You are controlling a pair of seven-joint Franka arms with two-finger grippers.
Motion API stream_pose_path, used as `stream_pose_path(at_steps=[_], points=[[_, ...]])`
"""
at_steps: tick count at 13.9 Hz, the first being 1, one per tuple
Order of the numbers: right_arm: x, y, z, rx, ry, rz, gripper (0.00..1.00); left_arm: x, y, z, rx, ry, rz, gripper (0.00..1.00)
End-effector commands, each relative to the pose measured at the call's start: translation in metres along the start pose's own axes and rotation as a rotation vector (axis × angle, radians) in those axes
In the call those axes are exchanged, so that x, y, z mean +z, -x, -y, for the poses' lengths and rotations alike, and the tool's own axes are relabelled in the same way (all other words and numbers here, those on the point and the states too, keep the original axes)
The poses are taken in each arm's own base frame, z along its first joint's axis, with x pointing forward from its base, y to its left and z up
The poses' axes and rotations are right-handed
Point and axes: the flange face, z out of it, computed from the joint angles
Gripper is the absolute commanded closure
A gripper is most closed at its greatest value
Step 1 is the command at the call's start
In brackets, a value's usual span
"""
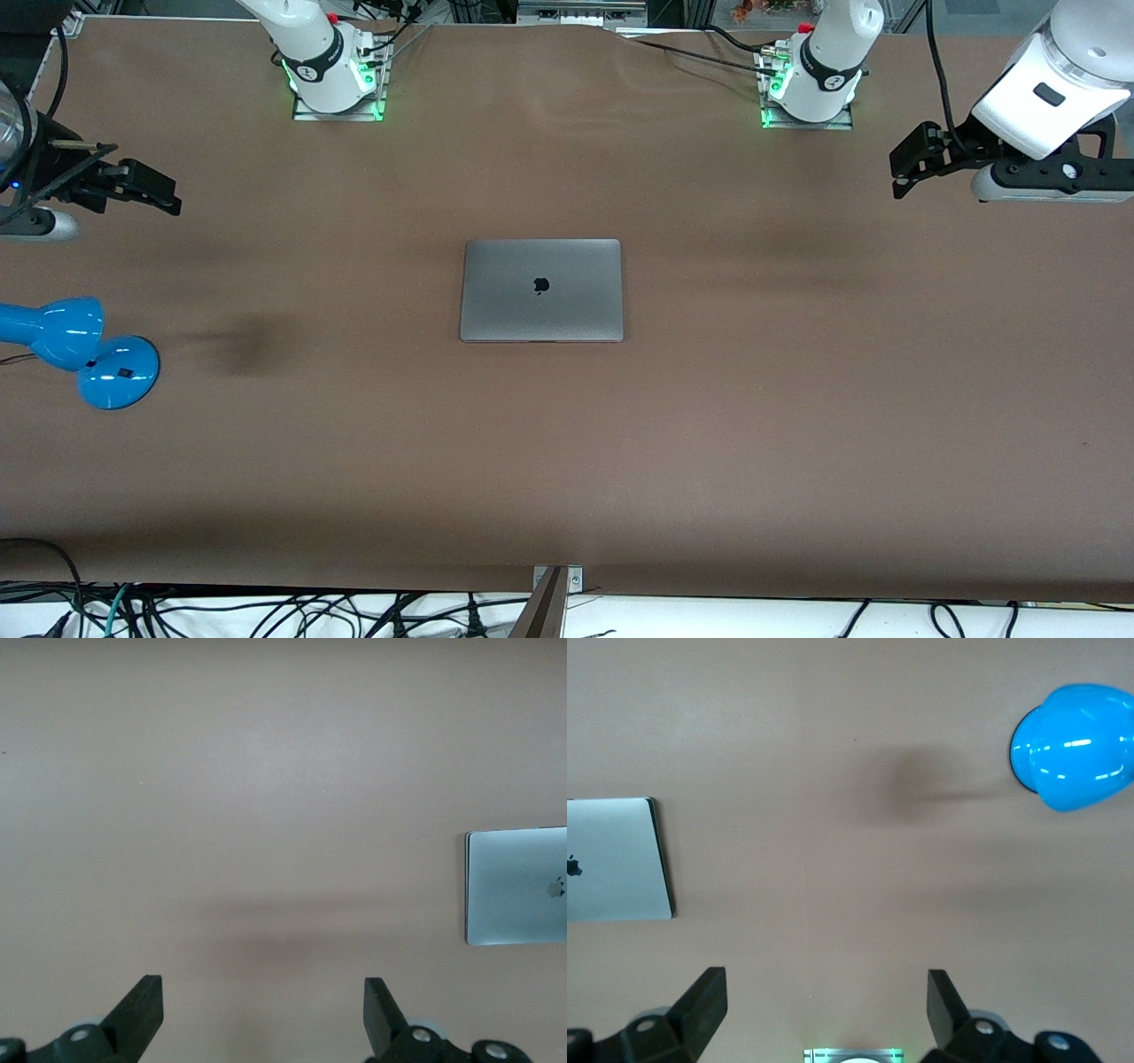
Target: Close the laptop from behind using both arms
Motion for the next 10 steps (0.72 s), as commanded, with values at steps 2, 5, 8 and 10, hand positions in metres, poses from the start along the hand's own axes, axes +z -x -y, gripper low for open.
stream_pose_path(at_steps=[2, 5, 8, 10], points=[[-0.003, 0.023, 0.0, -0.003, 0.011, -0.005, 0.0, 0.002, 0.006, -0.011, 0.04, -0.006, 0.002, 0.0], [-0.01, 0.033, 0.001, -0.008, 0.012, -0.019, 0.0, 0.003, 0.005, -0.012, 0.042, -0.005, 0.002, 0.0], [-0.016, 0.04, 0.001, -0.008, 0.013, -0.025, 0.0, 0.004, 0.005, -0.007, 0.033, -0.005, 0.008, 0.0], [-0.012, 0.04, 0.001, -0.009, 0.015, -0.018, 0.0, 0.006, 0.004, -0.009, 0.023, -0.001, 0.012, 0.0]])
